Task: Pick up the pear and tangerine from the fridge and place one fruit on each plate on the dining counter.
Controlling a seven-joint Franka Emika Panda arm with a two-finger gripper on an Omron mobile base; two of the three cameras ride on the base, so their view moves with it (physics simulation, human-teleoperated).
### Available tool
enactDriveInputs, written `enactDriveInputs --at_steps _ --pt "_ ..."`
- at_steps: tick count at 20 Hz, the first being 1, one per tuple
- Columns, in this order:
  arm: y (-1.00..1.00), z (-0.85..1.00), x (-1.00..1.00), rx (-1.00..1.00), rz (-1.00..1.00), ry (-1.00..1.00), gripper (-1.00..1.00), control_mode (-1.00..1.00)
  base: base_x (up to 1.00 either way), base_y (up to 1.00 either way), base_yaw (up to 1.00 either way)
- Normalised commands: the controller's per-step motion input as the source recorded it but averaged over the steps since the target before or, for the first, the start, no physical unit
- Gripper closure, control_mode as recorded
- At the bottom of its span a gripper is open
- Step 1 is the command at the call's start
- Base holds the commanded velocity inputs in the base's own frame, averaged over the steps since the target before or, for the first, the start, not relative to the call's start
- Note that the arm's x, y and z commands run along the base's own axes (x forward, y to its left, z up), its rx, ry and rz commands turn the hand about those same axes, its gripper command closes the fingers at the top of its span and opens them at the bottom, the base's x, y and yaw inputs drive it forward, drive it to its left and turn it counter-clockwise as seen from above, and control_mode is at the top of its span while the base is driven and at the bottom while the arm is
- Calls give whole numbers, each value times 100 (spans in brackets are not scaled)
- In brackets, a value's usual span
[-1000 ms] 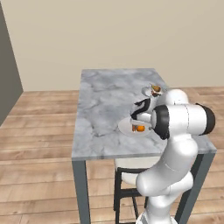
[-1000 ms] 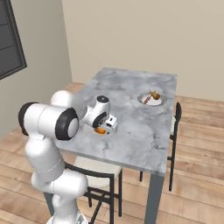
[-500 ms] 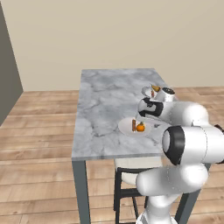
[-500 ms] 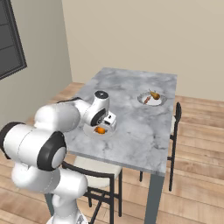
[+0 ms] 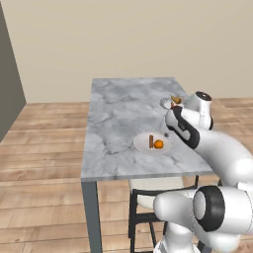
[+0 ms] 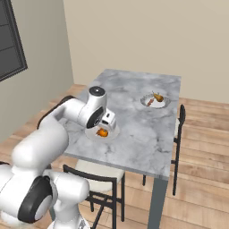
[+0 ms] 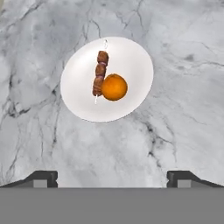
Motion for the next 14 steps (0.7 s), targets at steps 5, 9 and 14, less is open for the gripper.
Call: enactDriveInputs --at_steps 5,9,14 --pt "0 82 -33 0 0 -1 -100 -100 0 0 0" --pt "0 77 -32 0 0 0 -100 -100 0 0 0" --pt "0 69 -36 0 0 -3 -100 -100 0 0 0"
